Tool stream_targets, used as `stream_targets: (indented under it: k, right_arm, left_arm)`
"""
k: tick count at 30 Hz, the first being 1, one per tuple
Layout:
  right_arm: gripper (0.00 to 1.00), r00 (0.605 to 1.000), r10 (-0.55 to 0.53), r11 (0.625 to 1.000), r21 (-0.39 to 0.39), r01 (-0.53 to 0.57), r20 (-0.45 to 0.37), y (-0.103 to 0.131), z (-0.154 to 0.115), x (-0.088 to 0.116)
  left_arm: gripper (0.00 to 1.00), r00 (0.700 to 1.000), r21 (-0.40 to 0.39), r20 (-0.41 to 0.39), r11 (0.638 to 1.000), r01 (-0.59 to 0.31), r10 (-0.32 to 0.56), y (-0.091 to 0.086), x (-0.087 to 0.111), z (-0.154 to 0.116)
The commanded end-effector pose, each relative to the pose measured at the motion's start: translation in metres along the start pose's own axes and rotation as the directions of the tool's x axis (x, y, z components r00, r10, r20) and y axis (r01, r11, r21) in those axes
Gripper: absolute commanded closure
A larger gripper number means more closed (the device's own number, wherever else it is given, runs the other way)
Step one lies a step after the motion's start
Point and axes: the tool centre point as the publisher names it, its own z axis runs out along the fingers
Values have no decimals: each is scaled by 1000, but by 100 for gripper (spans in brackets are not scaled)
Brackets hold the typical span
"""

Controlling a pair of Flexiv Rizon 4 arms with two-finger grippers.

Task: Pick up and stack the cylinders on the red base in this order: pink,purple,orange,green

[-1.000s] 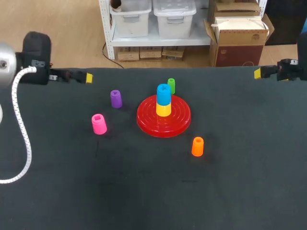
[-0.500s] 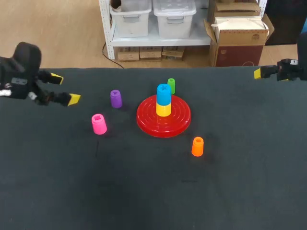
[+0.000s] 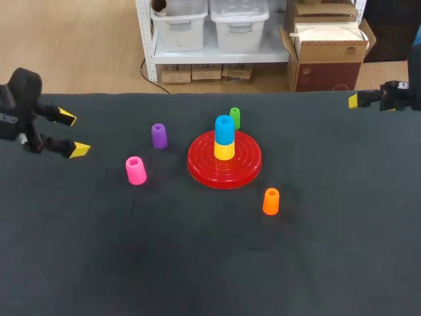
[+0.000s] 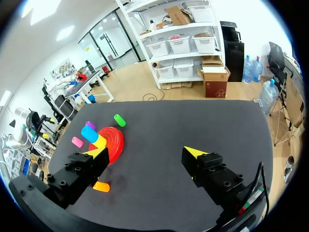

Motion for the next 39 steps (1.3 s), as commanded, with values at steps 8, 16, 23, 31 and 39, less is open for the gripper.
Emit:
stream_targets:
  k: [8, 16, 23, 31, 39]
  right_arm:
    - [0, 1000, 0, 1000, 2, 0, 1, 0, 0, 0]
    - [0, 1000, 0, 1000, 2, 0, 1, 0, 0, 0]
    - [0, 1000, 0, 1000, 2, 0, 1, 0, 0, 0]
    - [0, 918, -326, 945, -103, 310, -227, 107, 91, -36]
    - [0, 718, -587, 810, -274, 519, -374, 208, 172, -35]
  left_arm:
    - [0, 994, 21, 65, 996, 90, -91, 1, -2, -8]
    - [0, 994, 21, 65, 996, 90, -91, 1, -2, -8]
    - [0, 994, 21, 65, 996, 90, -91, 1, -2, -8]
    - [0, 994, 21, 65, 996, 90, -91, 1, -2, -8]
    - [0, 994, 21, 65, 996, 90, -91, 1, -2, -8]
